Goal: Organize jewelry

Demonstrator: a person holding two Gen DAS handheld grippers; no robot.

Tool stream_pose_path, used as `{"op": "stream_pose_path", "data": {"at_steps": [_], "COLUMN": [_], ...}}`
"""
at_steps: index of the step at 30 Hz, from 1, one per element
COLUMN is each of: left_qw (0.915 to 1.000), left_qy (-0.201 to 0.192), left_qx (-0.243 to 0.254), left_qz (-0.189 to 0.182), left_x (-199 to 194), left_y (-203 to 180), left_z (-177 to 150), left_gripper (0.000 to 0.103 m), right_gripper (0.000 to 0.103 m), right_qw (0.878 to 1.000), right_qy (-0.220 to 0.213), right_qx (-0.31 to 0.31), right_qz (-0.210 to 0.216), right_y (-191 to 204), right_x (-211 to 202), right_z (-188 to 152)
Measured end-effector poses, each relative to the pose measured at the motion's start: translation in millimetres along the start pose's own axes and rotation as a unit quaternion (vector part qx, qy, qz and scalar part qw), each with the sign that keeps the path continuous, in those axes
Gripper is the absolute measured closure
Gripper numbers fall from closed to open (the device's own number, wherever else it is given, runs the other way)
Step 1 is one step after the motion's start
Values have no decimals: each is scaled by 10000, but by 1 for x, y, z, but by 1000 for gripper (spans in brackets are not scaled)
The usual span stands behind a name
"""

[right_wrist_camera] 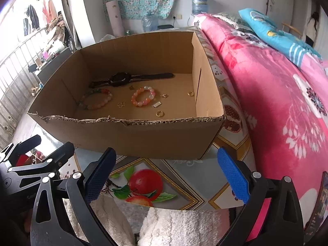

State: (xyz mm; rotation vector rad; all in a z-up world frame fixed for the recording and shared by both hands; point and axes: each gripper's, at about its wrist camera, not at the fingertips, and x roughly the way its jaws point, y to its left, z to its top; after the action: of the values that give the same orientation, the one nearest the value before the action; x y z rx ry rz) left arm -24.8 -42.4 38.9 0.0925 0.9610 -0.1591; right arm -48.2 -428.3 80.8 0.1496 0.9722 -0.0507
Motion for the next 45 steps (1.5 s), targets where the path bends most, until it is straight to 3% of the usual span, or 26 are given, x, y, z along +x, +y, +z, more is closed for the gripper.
{"op": "stream_pose_path", "data": {"at_steps": [19,45], "left_qw": [10000,9991], "left_qy": [34,416], "left_qx": [22,22], "left_qz": [33,37], "left_x": [2,25], "left_y": [-3,-2], "left_z": [1,7], "left_gripper": [6,6], "right_gripper": [8,8], "right_qw": [10000,9991], "right_qy": [59,392], "right_qx": [48,133], "right_qz": [-32,-40], "right_y": [-6,-2], "right_x": [4,24], "right_z": [-1,2]}}
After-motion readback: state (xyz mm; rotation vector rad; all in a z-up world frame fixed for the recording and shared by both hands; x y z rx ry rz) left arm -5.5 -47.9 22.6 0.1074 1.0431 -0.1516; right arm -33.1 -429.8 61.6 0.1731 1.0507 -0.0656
